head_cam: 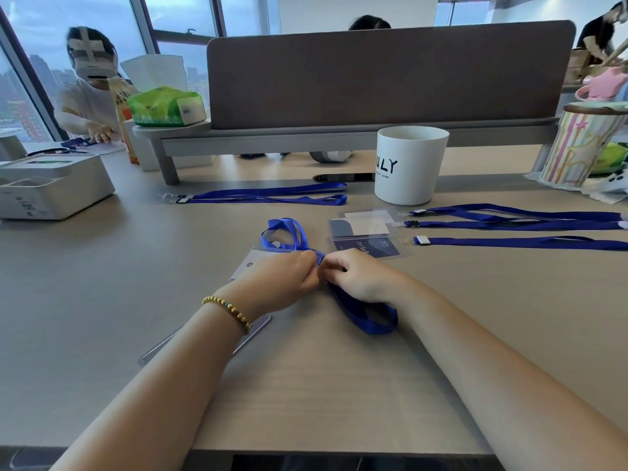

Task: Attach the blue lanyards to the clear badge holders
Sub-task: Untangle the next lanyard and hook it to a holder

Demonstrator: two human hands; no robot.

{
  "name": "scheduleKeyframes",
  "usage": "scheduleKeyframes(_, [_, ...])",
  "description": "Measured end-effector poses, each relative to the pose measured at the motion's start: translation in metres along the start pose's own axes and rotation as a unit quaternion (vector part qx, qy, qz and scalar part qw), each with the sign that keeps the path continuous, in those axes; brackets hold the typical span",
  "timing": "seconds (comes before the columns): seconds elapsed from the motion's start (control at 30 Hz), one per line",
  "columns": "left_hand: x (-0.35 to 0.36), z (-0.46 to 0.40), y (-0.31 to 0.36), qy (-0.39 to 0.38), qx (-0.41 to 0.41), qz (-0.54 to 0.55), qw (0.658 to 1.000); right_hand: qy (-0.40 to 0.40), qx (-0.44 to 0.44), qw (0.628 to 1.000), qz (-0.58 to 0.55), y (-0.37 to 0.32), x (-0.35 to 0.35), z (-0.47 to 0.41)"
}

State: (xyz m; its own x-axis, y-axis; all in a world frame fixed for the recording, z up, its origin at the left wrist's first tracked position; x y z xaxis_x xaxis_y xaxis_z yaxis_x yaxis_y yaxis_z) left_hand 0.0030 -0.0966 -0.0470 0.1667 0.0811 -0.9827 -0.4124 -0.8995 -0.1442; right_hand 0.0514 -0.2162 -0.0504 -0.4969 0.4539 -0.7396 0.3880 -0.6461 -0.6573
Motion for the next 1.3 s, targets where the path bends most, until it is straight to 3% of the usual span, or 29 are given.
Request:
scheduleKeyframes(0.03, [-0.006,0.001,0.004,-0.027,0.013,-0.022,0.999,0.002,-0.008,1.000,-0.001,0.001,0.001,-0.001])
scheduleKeyframes(0.1, [-0.006,0.001,0.003,0.010,0.029,-0.098,0.995,0.004,-0.024,1.000,-0.004,0.002,0.002,-0.002])
scheduleKeyframes(0.2, [0.003,-0.001,0.001,0.003,-0.053,-0.021,0.998,0.011,-0.045,0.999,-0.019,0.005,0.003,-0.002])
scheduleKeyframes(0.3, [0.004,0.000,-0.003,0.087,-0.024,0.066,0.994,0.013,-0.054,0.997,-0.049,0.007,0.002,-0.004])
scheduleKeyframes(0.37, [0.004,0.001,-0.003,0.098,-0.035,0.149,0.983,0.009,-0.054,0.997,-0.060,0.007,0.002,-0.005])
scheduleKeyframes(0.63, [0.011,-0.004,-0.010,0.058,-0.073,0.116,0.989,-0.006,-0.047,0.994,-0.100,0.010,0.001,-0.008])
scheduleKeyframes(0.77, [0.011,-0.004,-0.010,0.060,-0.107,0.189,0.974,-0.012,-0.045,0.992,-0.119,0.011,0.000,-0.007])
scheduleKeyframes(0.87, [0.004,-0.001,-0.020,0.092,-0.144,0.285,0.943,-0.032,-0.045,0.984,-0.171,0.010,-0.004,-0.001])
scheduleKeyframes(0.97, [0.004,0.002,-0.022,0.074,-0.146,0.338,0.927,-0.031,-0.028,0.987,-0.152,0.009,-0.005,-0.001])
scheduleKeyframes(1.17, [0.008,0.001,-0.018,0.026,-0.093,0.207,0.973,-0.017,-0.028,0.994,-0.101,0.009,0.000,-0.006])
scheduleKeyframes(1.3, [0.008,0.002,-0.022,0.051,-0.098,0.248,0.962,-0.016,-0.027,0.996,-0.089,0.008,-0.002,-0.005])
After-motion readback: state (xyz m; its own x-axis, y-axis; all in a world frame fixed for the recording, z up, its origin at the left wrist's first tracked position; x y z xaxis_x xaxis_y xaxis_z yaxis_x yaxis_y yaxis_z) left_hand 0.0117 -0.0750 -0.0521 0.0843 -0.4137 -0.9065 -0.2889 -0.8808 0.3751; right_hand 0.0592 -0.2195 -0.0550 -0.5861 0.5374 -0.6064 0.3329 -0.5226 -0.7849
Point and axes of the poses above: each hand's wrist, its own z-axis away from the middle knuckle, its own x-axis out of the palm, y = z × x, the point moved 3 cm from there along -z, towards the middle knuckle, and after that the axes turned 13 degrees about x, right-handed, at the moved point
